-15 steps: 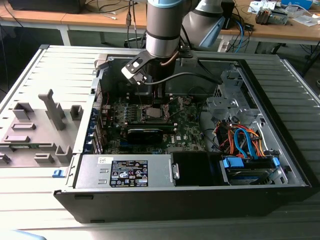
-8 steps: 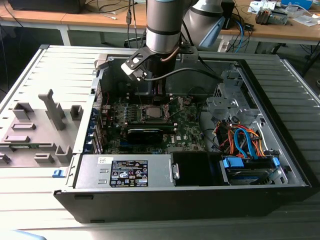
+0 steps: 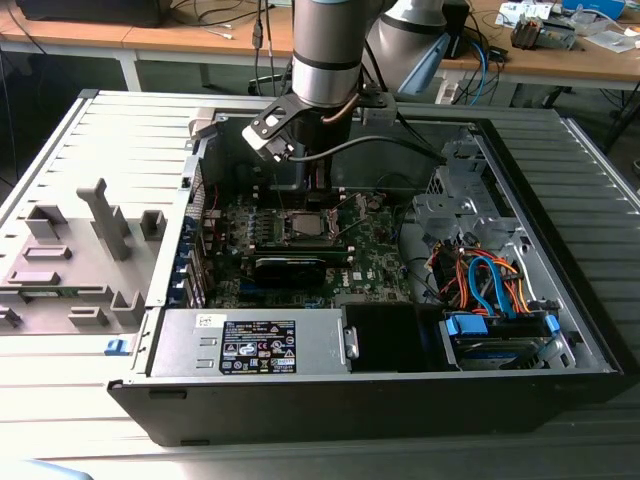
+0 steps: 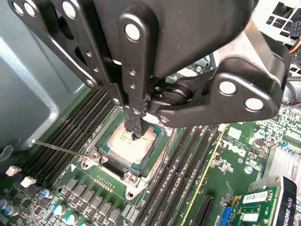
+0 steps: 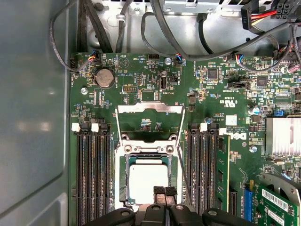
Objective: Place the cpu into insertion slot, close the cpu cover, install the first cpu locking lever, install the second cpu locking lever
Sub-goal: 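Close the cpu cover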
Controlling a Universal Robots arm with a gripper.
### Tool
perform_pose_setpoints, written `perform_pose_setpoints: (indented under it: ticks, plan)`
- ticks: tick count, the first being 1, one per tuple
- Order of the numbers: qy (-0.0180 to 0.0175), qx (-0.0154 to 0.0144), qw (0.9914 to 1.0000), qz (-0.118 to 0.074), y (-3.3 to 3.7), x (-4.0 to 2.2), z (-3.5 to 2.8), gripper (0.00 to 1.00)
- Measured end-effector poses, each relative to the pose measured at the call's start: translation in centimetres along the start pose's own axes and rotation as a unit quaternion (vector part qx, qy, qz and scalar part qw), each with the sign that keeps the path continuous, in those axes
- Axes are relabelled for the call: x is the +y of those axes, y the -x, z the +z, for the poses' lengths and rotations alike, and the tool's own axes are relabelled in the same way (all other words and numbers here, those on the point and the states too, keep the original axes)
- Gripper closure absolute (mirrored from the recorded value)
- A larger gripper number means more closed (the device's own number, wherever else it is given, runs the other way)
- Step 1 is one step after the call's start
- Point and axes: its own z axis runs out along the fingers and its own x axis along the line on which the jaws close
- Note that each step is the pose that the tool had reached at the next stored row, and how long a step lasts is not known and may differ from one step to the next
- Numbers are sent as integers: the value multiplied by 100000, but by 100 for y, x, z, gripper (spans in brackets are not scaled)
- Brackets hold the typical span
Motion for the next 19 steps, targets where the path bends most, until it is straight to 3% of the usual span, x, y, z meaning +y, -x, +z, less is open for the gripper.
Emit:
perform_pose_setpoints:
  ticks: [19]
  plan:
    - [0,-88,100000,10,37,74,1,89]
